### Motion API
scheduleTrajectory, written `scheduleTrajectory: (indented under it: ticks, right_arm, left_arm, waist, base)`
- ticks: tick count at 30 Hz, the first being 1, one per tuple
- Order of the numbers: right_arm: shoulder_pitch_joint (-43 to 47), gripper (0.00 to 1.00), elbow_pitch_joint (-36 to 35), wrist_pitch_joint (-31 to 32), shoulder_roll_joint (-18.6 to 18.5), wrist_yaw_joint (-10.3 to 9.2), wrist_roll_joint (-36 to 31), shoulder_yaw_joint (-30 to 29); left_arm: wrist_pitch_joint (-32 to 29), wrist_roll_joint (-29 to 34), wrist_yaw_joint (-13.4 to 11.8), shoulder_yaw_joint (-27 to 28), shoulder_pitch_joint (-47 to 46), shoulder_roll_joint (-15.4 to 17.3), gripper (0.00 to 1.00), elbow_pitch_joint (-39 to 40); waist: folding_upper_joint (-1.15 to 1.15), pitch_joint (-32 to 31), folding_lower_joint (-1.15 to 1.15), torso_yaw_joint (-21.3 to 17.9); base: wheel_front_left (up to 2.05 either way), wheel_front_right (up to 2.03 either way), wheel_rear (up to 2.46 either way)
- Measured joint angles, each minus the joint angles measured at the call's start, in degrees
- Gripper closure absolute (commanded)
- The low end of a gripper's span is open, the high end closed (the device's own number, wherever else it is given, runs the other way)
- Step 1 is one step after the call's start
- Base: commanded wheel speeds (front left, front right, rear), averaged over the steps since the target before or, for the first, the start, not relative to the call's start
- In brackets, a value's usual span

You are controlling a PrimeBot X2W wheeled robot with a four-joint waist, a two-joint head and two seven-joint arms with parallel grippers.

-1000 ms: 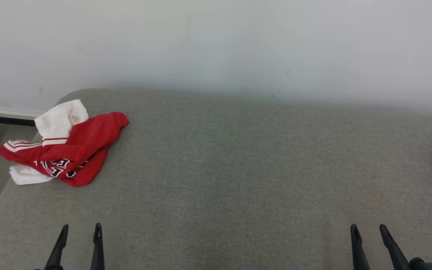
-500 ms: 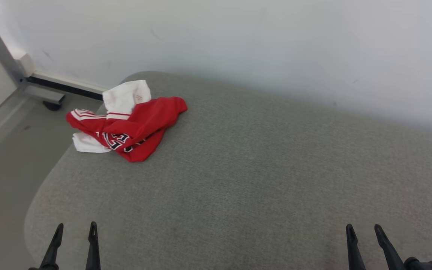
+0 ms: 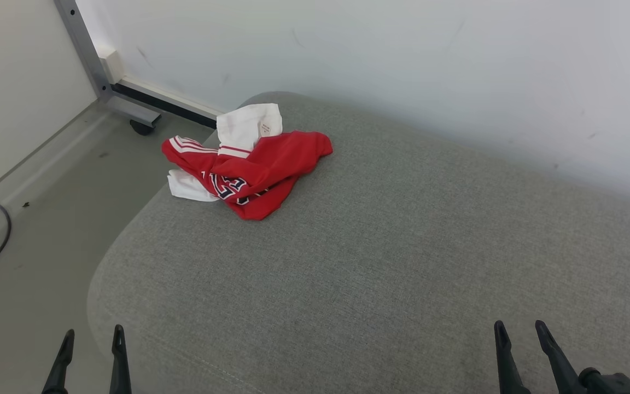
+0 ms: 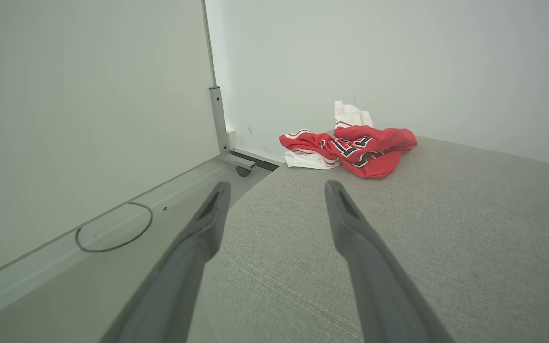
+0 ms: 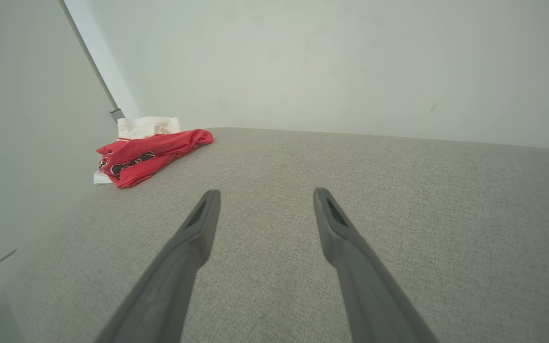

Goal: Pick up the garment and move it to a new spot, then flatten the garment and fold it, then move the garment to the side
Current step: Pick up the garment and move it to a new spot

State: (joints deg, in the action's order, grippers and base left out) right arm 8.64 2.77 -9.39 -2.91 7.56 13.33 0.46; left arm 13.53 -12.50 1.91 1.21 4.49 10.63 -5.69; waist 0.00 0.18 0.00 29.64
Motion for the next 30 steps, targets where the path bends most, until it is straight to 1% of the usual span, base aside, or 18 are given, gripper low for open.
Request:
scheduleTrajectory:
  ticks: [10, 15, 23, 24, 30]
  right_arm:
    - [-1.0, 0.00, 0.7, 0.4, 0.0, 0.00, -0.3, 0.8]
    - [-0.9, 0.00, 0.6, 0.3, 0.0, 0.00, -0.4, -0.2]
    - [-3.0, 0.00, -2.7, 2.2, -0.4, 0.00, -2.6, -0.8]
    - [-3.0, 0.00, -2.7, 2.2, -0.4, 0.00, -2.6, -0.8]
    - [-6.7, 0.00, -5.2, 3.3, -2.5, -0.01, -3.1, -1.2]
  left_arm:
    - [0.3, -0.7, -0.9, 0.6, 0.3, 0.3, 0.00, 0.3]
    - [-0.4, -1.5, -0.8, 0.6, -1.0, 0.6, 0.00, -0.2]
    - [-1.1, -3.9, 0.2, 1.7, -12.0, 2.4, 0.00, -1.8]
    - [-1.1, -3.9, 0.2, 1.7, -12.0, 2.4, 0.00, -1.8]
    - [-1.2, -5.3, 0.6, 3.7, -23.4, 5.2, 0.00, -3.5]
  waist:
    - [0.00, 0.3, 0.01, 0.3]
    - [0.00, 0.3, 0.01, 0.0]
    - [0.00, 2.8, 0.01, -2.3]
    - [0.00, 2.8, 0.01, -2.3]
    - [0.00, 6.9, 0.01, -5.8]
  base:
    - [0.00, 0.00, 0.00]
    - [0.00, 0.00, 0.00]
    - [0.00, 0.00, 0.00]
    - [0.00, 0.00, 0.00]
    - [0.00, 0.00, 0.00]
